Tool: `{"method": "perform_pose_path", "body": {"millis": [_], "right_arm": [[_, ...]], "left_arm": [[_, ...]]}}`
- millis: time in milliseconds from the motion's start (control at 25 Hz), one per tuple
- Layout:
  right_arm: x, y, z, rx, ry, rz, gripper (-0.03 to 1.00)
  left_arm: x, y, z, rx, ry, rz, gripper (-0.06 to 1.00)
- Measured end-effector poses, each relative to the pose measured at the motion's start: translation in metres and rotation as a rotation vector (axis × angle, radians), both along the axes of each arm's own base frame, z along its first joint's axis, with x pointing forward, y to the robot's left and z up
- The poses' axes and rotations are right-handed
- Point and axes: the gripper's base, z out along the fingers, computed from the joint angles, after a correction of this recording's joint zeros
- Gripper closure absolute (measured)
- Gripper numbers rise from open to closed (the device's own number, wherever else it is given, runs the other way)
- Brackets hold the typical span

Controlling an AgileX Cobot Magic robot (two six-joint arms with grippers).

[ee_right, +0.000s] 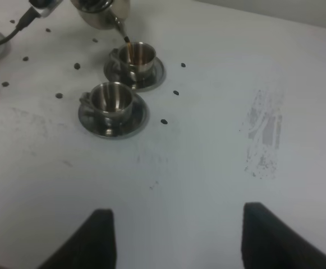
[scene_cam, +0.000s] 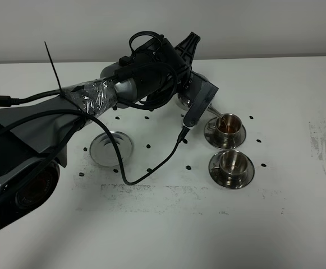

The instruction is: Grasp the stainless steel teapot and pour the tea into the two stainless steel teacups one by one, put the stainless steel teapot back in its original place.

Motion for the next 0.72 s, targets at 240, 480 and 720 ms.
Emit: {"method": "perform_pose_path", "body": {"millis": [240, 480, 720], "right_arm": [[0.0, 0.0001, 0.0, 0.001, 0.0, 0.001, 0.49], [0.0, 0.0001, 0.0, 0.001, 0.0, 0.001, 0.49], [0.0, 0.0001, 0.0, 0.001, 0.0, 0.001, 0.49]], "left_arm": [[0.0003, -0.0001, 0.0003, 0.002, -0.005, -0.003, 0.77], [0.0015, 0.0, 0.0014, 0.014, -0.024, -0.014, 0.77], [0.0019, -0.0005, 0.0019, 0.011, -0.032, -0.02, 0.77]]}}
